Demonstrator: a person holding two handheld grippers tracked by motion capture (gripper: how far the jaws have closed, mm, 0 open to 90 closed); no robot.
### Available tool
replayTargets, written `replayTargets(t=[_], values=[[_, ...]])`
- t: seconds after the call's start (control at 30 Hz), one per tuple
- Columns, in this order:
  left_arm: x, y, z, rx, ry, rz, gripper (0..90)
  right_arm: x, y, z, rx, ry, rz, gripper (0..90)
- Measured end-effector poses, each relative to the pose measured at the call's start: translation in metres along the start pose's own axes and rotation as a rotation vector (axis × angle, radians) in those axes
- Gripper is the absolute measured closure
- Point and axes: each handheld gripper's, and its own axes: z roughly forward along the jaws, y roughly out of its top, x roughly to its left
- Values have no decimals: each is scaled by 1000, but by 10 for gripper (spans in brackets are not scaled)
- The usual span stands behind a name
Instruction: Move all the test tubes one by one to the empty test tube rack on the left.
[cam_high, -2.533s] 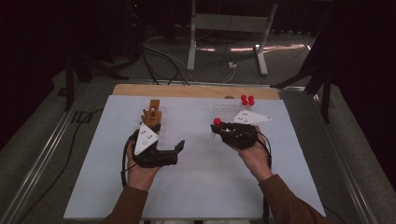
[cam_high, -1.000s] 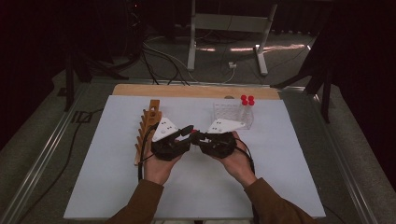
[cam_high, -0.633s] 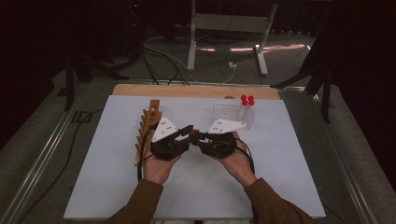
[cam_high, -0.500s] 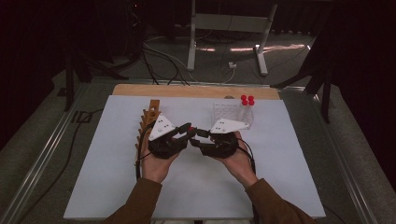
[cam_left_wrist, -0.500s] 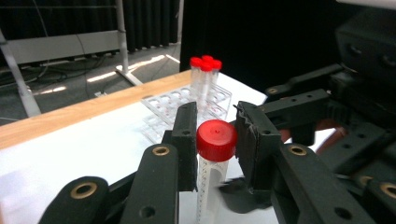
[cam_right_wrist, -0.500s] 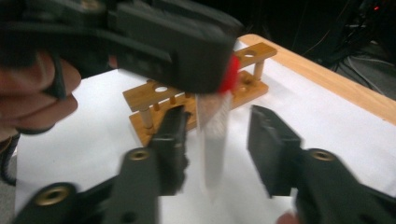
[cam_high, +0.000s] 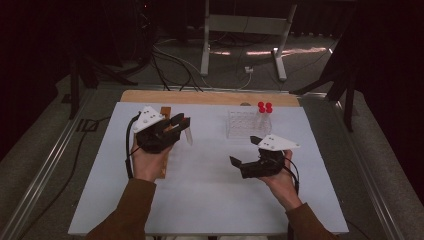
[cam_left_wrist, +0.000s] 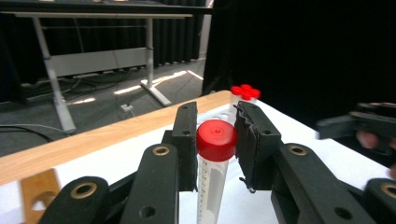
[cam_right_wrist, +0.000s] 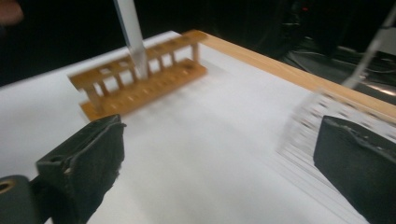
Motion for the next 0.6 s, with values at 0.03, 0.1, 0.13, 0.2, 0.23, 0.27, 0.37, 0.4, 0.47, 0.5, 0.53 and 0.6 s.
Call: replayTargets(t=[0.03, 0.1, 0.13, 0.2, 0.23, 0.27, 0.37, 0.4, 0.47, 0.5, 0.53, 0.6], values=[[0, 0, 0, 0, 0, 0, 715, 0, 0, 0, 0, 0, 0, 10], [5, 2, 0, 1, 16, 2, 714, -5, -9, -11, 4, -27, -4, 0], [9, 5, -1, 0, 33, 12, 714, -7, -12, -14, 5, -37, -5, 0], [11, 6, -1, -1, 42, 16, 715, -9, -15, -17, 5, -50, -1, 0], [12, 7, -1, -5, 50, 16, 714, -13, -22, -22, 8, -88, 11, 0], [17, 8, 0, -9, 67, 21, 714, -16, -25, -25, 7, -97, 17, 0], [25, 9, 0, -18, 98, 22, 715, -22, -33, -32, -2, -107, 43, 0], [27, 9, 1, -21, 109, 21, 714, -24, -37, -36, -10, -115, 49, 0], [30, 9, 1, -22, 121, 18, 714, -26, -43, -41, -17, -127, 53, 0], [34, 9, 2, -22, 130, 18, 714, -26, -43, -41, -17, -127, 53, 0], [39, 9, 3, -25, 152, 15, 714, -27, -47, -44, -18, -133, 56, 0], [42, 9, 4, -29, 161, 11, 714, -30, -50, -46, -22, -139, 67, 0]])
